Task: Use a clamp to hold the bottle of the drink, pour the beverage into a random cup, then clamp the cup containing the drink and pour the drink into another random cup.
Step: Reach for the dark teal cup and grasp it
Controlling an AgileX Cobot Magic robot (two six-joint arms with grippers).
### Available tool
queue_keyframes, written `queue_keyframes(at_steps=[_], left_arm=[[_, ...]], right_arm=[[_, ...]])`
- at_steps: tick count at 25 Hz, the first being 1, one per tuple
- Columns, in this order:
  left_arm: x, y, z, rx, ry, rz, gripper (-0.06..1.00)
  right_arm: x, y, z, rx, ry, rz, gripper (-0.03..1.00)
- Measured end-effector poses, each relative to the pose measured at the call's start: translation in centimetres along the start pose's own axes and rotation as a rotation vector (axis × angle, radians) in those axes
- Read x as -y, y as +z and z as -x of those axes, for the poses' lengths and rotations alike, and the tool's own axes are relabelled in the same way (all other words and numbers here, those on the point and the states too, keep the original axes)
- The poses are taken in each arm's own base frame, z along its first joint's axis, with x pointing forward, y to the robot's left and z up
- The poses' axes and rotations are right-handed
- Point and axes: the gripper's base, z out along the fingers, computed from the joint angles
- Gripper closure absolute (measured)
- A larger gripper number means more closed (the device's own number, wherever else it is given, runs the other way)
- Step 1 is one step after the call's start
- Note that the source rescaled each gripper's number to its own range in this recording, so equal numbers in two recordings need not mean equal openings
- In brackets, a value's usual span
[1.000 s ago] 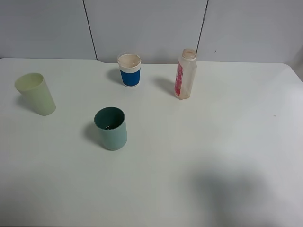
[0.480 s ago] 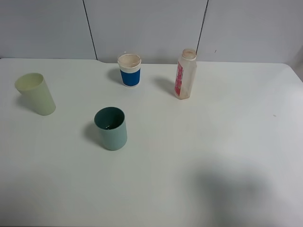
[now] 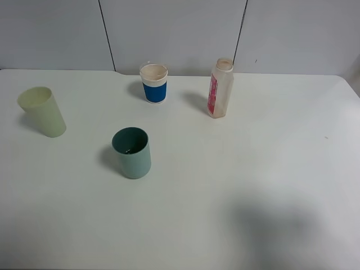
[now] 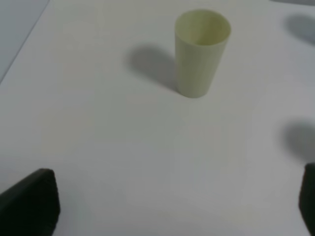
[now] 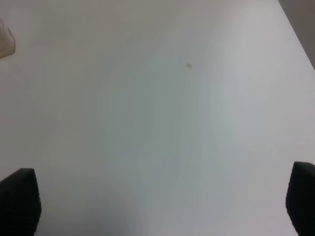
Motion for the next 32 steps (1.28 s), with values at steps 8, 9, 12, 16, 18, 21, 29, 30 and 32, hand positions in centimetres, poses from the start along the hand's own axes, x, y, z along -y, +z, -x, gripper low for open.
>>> queue_keyframes(at_steps=[8, 9, 12, 16, 18, 21, 29, 30, 32], left_arm=[[0.00, 0.00, 0.00, 0.000, 0.000, 0.000, 0.02], [0.00, 0.00, 0.00, 0.000, 0.000, 0.000, 0.02], [0.00, 0.00, 0.00, 0.000, 0.000, 0.000, 0.02], [0.00, 0.00, 0.00, 0.000, 0.000, 0.000, 0.02], [0.00, 0.00, 0.00, 0.000, 0.000, 0.000, 0.02], [0.00, 0.00, 0.00, 0.000, 0.000, 0.000, 0.02], [0.00, 0.00, 0.00, 0.000, 0.000, 0.000, 0.02], [0.04, 0.00, 0.00, 0.000, -0.002, -0.004, 0.02], [0.28, -0.14, 0.18, 0.013, -0.005, -0.031, 0.02]], right_arm=[[0.00, 0.00, 0.00, 0.000, 0.000, 0.000, -0.03], [0.00, 0.00, 0.00, 0.000, 0.000, 0.000, -0.03], [0.00, 0.00, 0.00, 0.000, 0.000, 0.000, -0.03], [0.00, 0.00, 0.00, 0.000, 0.000, 0.000, -0.03], [0.00, 0.00, 0.00, 0.000, 0.000, 0.000, -0.03], [0.00, 0.00, 0.00, 0.000, 0.000, 0.000, -0.03], [0.00, 0.00, 0.00, 0.000, 0.000, 0.000, -0.03], [0.00, 0.00, 0.00, 0.000, 0.000, 0.000, -0.03], [0.00, 0.00, 0.00, 0.000, 0.000, 0.000, -0.03]])
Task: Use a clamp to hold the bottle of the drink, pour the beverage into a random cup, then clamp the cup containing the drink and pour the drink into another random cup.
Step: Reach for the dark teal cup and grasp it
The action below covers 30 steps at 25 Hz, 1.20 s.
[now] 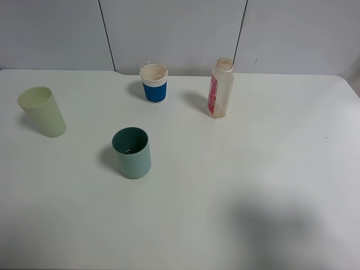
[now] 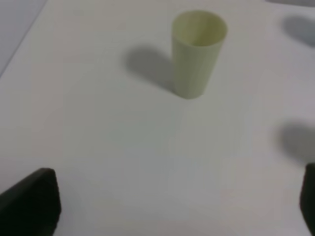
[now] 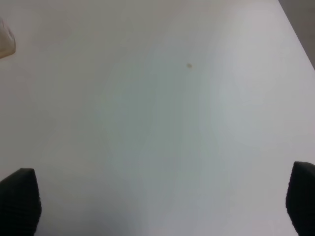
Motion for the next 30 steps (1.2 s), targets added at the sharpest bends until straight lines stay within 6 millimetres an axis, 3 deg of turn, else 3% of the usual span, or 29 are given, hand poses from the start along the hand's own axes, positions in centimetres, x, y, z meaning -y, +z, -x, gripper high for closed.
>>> queue_keyframes(at_steps=[9, 19, 26, 30], left_arm=[[2.4, -0.2, 3.2, 0.256, -0.023, -0.266, 0.00], [4.1, 4.7, 5.0, 0.041, 0.046, -0.398, -0.05], [4.0, 8.4, 3.4, -0.104, 0.108, -0.379, -0.05], [3.9, 9.5, 3.3, -0.111, 0.111, -0.359, -0.05]], right_arm=[[0.0, 0.0, 0.0, 0.000, 0.000, 0.000, -0.03], [0.0, 0.0, 0.0, 0.000, 0.000, 0.000, -0.03], [0.0, 0.0, 0.0, 0.000, -0.001, 0.000, -0.03], [0.0, 0.0, 0.0, 0.000, -0.001, 0.000, -0.03]])
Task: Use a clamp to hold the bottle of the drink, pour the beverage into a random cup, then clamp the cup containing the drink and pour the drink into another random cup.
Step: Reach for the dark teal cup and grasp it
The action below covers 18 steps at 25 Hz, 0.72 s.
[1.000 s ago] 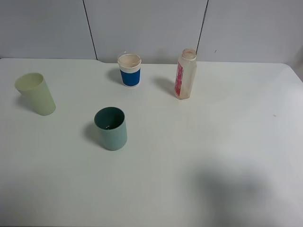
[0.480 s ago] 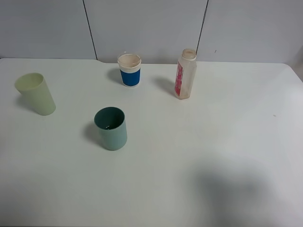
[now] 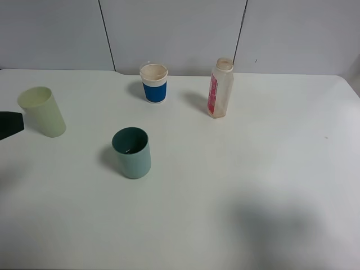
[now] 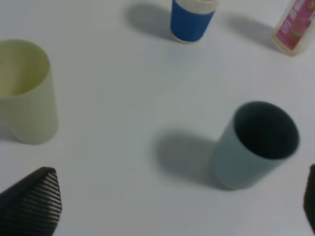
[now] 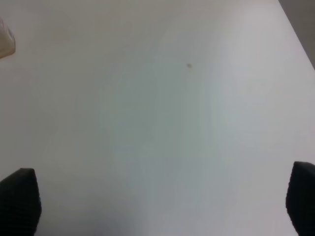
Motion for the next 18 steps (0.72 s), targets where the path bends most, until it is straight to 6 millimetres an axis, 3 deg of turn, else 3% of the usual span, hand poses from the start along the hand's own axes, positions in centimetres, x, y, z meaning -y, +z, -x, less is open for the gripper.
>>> queue_keyframes(at_steps=[11, 18], left_arm=[[-0.3, 0.9, 0.2, -0.013, 0.066, 0.016, -0.06], [1.4, 3.4, 0.7, -0.027, 0.166, -0.094, -0.06]], right_arm=[[0.0, 0.0, 0.0, 0.000, 0.000, 0.000, -0.03], [0.0, 0.0, 0.0, 0.000, 0.000, 0.000, -0.03]])
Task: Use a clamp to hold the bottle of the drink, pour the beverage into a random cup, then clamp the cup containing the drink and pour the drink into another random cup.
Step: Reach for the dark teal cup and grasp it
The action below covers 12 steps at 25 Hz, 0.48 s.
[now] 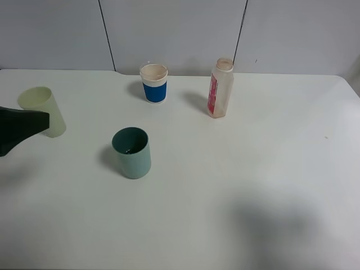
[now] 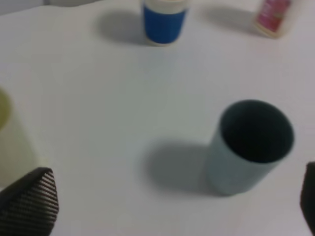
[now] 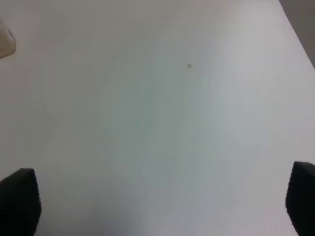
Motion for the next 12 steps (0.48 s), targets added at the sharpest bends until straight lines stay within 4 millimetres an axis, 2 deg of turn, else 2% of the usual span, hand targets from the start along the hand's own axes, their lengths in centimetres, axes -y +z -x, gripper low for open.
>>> queue_keyframes(at_steps=[6, 12], left_arm=[[1.1, 2.9, -1.2, -0.011, -0.006, -0.032, -0.06], [0.8, 4.1, -2.2, -0.014, -0.048, 0.001, -0.06]], right_arm=[[0.0, 0.0, 0.0, 0.000, 0.000, 0.000, -0.03], [0.0, 0.0, 0.0, 0.000, 0.000, 0.000, -0.03]])
